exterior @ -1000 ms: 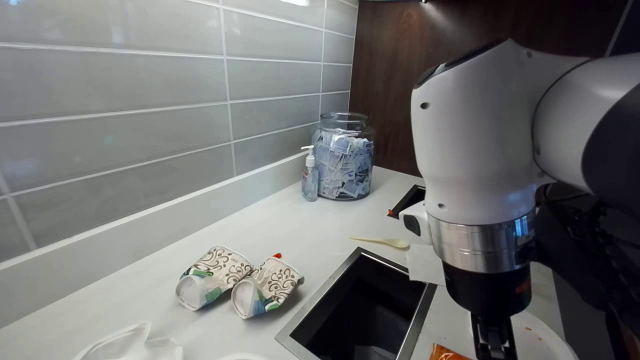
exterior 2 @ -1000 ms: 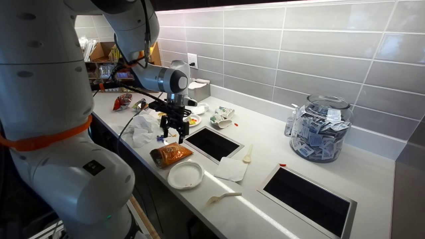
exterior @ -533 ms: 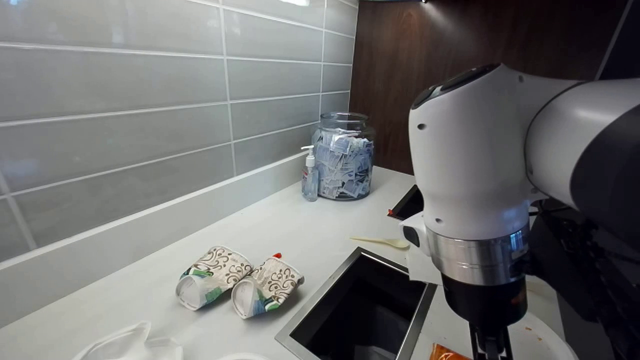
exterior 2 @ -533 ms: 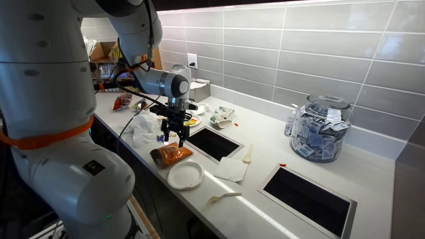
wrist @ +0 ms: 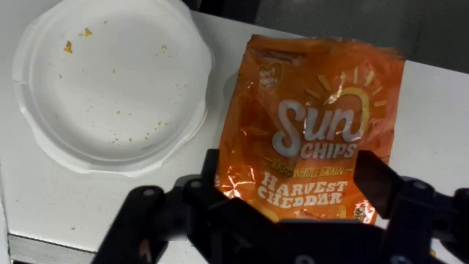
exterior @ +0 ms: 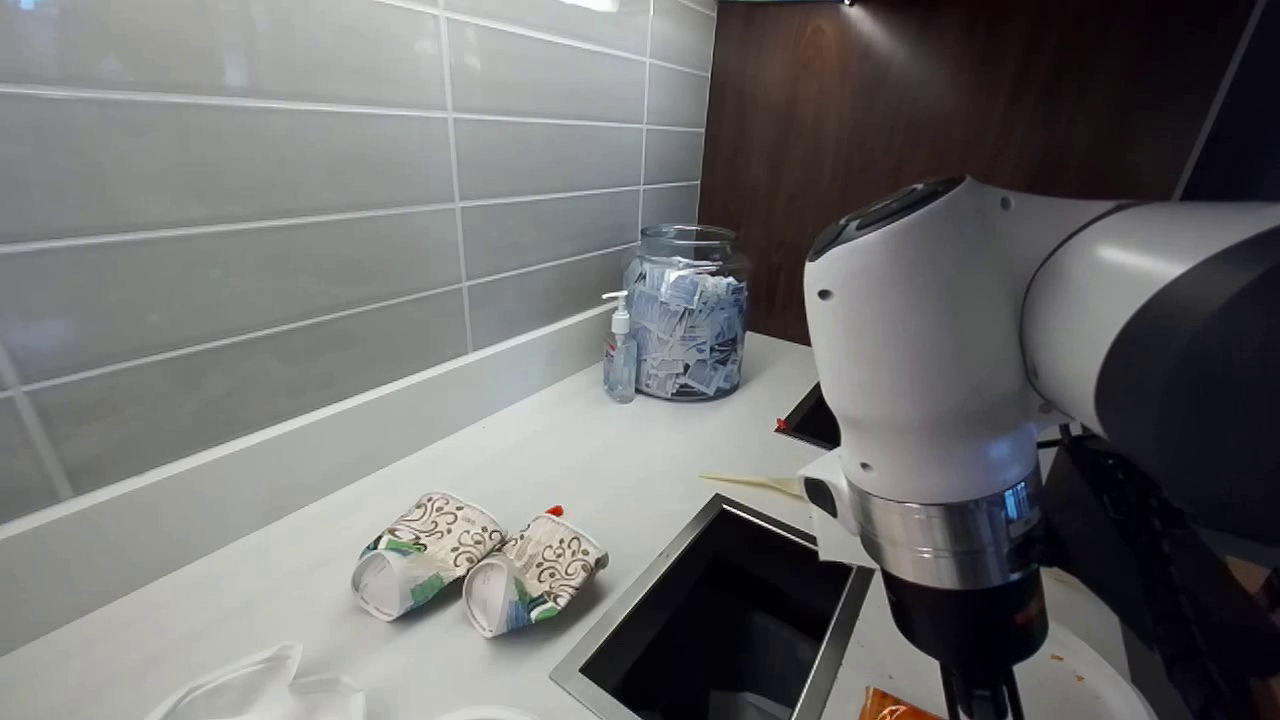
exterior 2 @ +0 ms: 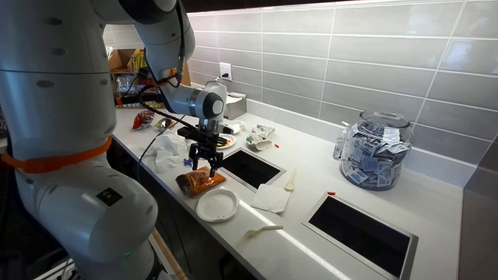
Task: Pour the contents from the orange packet into the left bin
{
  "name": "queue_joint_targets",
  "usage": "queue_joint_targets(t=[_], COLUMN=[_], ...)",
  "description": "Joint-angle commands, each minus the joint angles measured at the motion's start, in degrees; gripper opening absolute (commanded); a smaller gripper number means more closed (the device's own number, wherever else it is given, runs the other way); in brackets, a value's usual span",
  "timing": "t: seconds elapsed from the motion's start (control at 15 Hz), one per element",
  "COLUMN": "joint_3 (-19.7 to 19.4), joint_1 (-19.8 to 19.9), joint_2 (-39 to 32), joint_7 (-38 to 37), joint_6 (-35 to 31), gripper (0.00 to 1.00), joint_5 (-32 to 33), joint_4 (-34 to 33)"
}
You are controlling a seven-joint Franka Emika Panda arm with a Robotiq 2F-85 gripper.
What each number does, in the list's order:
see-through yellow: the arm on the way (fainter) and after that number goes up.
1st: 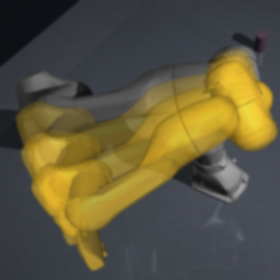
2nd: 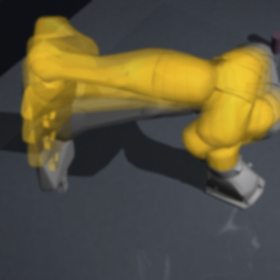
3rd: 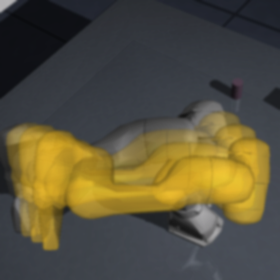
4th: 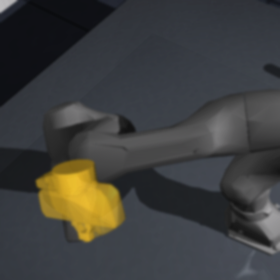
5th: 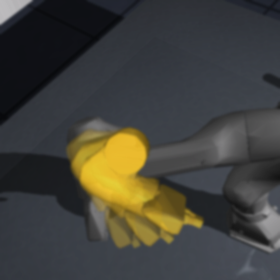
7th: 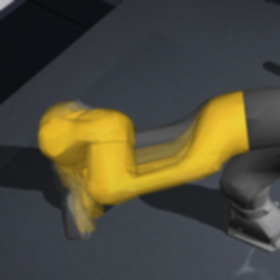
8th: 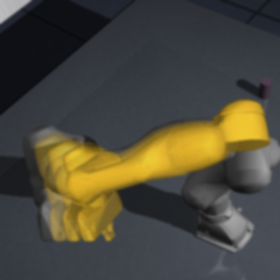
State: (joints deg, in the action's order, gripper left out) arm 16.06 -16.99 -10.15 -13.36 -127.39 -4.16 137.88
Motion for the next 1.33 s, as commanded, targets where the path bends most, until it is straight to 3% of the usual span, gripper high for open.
queue_joint_targets(t=[0.0,0.47,0.6,0.87,0.93,1.07,1.27], joint_3=[-0.08,-0.16,-0.18,-0.17,-0.1,-0.03,-0.15], joint_1=[0.41,1.06,1.23,1.16,1.1,0.85,0.61], joint_2=[-1.7,-2.65,-2.68,-2.15,-1.82,-1.01,-0.67], joint_7=[3.09,6.83,7.48,7.34,7.28,6.72,6.05], joint_6=[-0.34,-0.08,-0.11,0.23,0.19,0.04,-0.56], gripper=[0.62,0.07,0.0,0.0,0.26,0.32,0.55], joint_5=[-1.77,-4.22,-4.69,-4.38,-4.43,-3.99,-3.4], joint_4=[-0.48,-0.8,-0.87,-1.34,-1.45,-1.69,-1.62])
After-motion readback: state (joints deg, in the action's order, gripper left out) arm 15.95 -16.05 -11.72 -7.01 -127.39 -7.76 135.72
